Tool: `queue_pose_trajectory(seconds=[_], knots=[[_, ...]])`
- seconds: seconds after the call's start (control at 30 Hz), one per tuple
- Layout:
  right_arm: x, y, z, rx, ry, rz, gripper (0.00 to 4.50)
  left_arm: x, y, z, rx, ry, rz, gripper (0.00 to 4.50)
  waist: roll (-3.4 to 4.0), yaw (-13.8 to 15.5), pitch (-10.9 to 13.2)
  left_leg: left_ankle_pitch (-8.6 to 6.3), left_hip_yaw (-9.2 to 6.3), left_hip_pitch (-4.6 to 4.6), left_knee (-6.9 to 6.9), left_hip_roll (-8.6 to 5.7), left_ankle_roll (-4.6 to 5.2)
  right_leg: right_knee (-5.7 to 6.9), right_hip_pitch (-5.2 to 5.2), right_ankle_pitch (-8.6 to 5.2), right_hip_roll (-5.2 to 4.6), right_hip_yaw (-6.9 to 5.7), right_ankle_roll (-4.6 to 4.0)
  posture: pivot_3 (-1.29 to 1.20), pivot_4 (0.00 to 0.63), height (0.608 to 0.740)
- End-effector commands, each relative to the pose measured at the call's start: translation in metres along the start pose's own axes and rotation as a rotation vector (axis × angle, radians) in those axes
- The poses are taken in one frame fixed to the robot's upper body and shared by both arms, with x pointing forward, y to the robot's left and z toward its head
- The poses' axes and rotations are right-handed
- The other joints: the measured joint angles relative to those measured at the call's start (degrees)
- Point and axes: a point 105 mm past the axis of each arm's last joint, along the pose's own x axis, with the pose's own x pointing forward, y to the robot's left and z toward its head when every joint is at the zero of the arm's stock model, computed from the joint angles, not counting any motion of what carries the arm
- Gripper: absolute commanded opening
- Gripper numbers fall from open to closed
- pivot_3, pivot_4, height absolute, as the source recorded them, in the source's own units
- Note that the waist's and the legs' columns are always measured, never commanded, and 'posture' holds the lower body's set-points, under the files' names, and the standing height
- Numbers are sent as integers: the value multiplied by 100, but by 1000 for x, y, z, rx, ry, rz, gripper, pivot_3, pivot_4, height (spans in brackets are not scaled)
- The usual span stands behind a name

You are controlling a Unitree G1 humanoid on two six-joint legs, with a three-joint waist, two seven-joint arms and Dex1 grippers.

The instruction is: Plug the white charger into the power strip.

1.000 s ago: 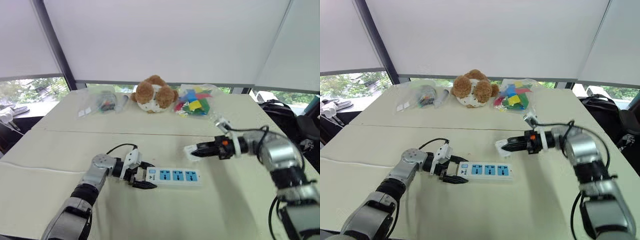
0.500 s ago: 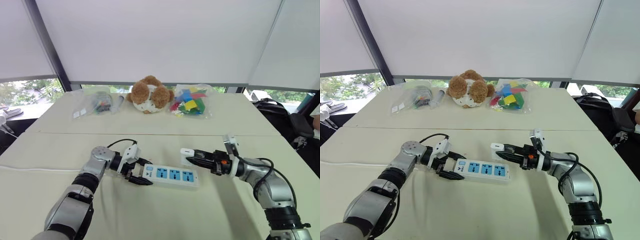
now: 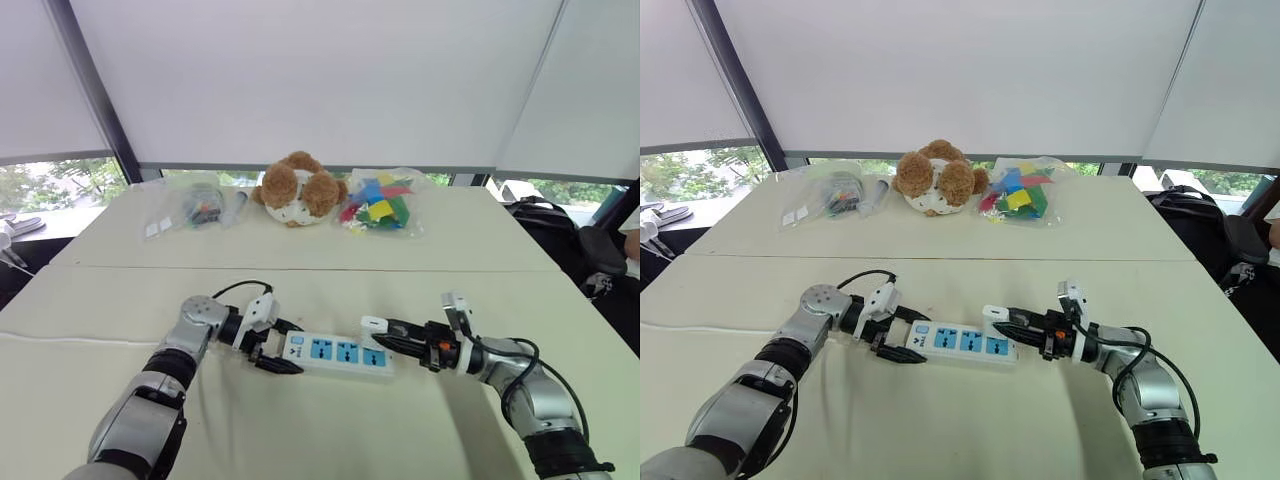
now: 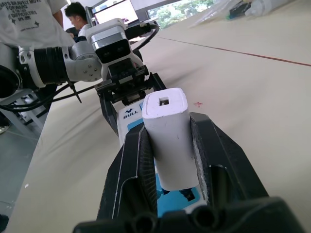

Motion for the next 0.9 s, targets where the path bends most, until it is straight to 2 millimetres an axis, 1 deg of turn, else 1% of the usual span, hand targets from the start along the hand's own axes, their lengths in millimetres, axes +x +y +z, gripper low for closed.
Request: queue_pose_trajectory(seconds=[0.03, 0.2, 0.37, 0.5, 0.6, 0.7, 0.8, 0.9], knots=[[-3, -2, -4, -10, 12, -8, 630, -5, -16, -27, -62, 133, -72, 3050, 0, -2, 0, 0, 0, 2, 0, 0, 0, 0, 2, 0, 0, 0, 0, 0, 150, 739], [-3, -3, -14, -7, 30, -6, 630, -5, -17, -28, -62, 133, -73, 3050, -1, -15, -1, 0, 0, 15, 0, 2, 0, 0, 15, 0, 2, 0, -1, 0, 150, 739], [-4, 3, -33, 7, 74, 37, 630, -4, -18, -28, -63, 134, -78, 3050, -5, -18, -5, 0, -1, 18, 0, 3, 0, 0, 18, 0, 4, 0, -1, 0, 150, 739], [-1, -2, -48, 26, 95, 52, 630, -2, -18, -27, -61, 134, -85, 3050, -12, -39, -9, -1, -1, 35, -1, 6, 1, 0, 34, -1, 8, 0, -1, 0, 150, 739], [2, -2, -58, 25, 116, 85, 630, -3, -18, -27, -58, 135, -85, 3050, -24, -136, -16, -1, -2, 66, -8, 10, 2, 0, 63, -1, 13, 2, -3, 0, 150, 739], [0, 0, -70, 16, 173, 127, 630, -4, -19, -27, -59, 134, -80, 3050, -29, -171, -19, -6, -3, 122, -16, 12, 10, -10, 119, -4, 15, 2, -6, 0, 150, 739], [-1, -1, -79, 6, 217, 144, 630, -6, -21, -27, -64, 130, -74, 3050, -62, -200, -42, -14, -6, 144, -17, 17, 23, -13, 140, -8, 20, 3, -14, 0, 150, 739], [-3, -2, -86, 6, 247, 158, 630, -7, -24, -28, -68, 125, -71, 3050, -79, -258, -53, -19, -8, 171, -21, 25, 31, -13, 163, -12, 26, 3, -20, 0, 150, 739]])
